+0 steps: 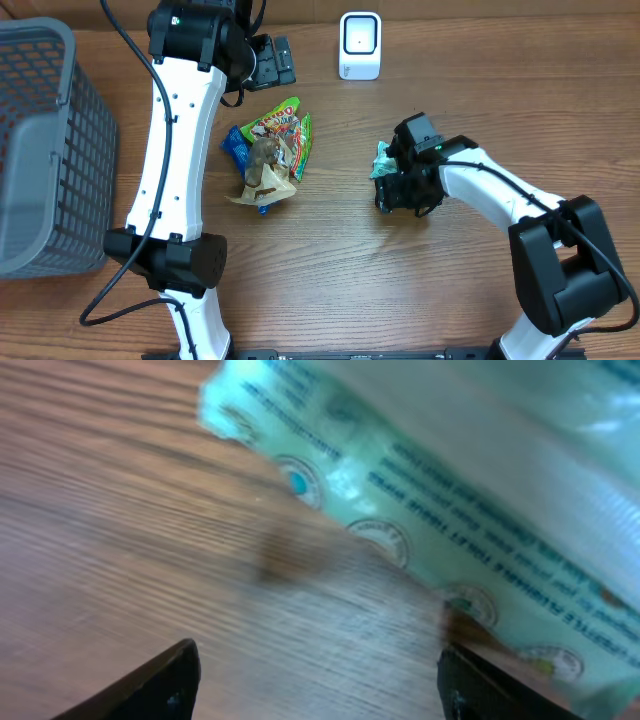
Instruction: Scan the item barcode
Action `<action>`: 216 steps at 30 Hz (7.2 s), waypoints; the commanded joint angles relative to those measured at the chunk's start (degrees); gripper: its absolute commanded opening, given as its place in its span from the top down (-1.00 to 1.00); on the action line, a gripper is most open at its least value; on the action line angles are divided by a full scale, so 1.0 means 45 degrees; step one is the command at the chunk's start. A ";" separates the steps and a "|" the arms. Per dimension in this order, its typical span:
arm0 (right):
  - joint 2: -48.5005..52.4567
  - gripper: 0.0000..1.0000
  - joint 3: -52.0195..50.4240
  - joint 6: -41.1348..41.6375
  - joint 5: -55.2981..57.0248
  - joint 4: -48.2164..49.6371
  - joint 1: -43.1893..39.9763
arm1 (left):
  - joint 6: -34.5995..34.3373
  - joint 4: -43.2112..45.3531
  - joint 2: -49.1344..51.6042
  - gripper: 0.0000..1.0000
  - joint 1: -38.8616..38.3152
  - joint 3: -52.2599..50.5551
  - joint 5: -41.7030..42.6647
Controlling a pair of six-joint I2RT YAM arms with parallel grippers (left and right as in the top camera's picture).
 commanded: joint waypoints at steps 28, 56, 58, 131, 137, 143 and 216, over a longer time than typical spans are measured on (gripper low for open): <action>0.0913 -0.52 -0.0709 -0.0209 -0.5425 0.2963 -0.4634 | -0.0131 0.0019 0.0117 -1.00 -0.0087 -0.0034 0.0063; -0.0709 0.92 0.1457 -0.1039 -0.6946 0.3585 -0.4430 | -0.0131 0.0015 0.0117 -0.99 -0.0087 -0.0034 0.0063; -0.1132 0.93 0.1783 -0.1268 -0.6275 0.3691 -0.4313 | -0.0131 0.0015 0.0117 -1.00 -0.0087 -0.0034 0.0058; 0.5770 0.92 0.2069 -2.4315 0.6256 2.4504 0.0379 | -0.0131 0.0015 0.0117 -1.00 -0.0087 -0.0034 0.0058; 0.5770 0.92 0.2069 -2.4310 0.6290 2.3945 -0.0058 | -0.0131 0.0015 0.0117 -1.00 -0.0087 -0.0034 0.0063; 0.5770 0.93 0.2069 -2.4300 0.6450 2.3843 -0.0204 | -0.0131 0.0019 0.0117 -0.99 -0.0087 -0.0034 0.0058; -0.2346 -0.17 0.1996 0.0063 -0.5663 -0.1559 -1.0452 | -0.0126 0.0015 0.0117 -1.00 -0.0087 -0.0034 0.0058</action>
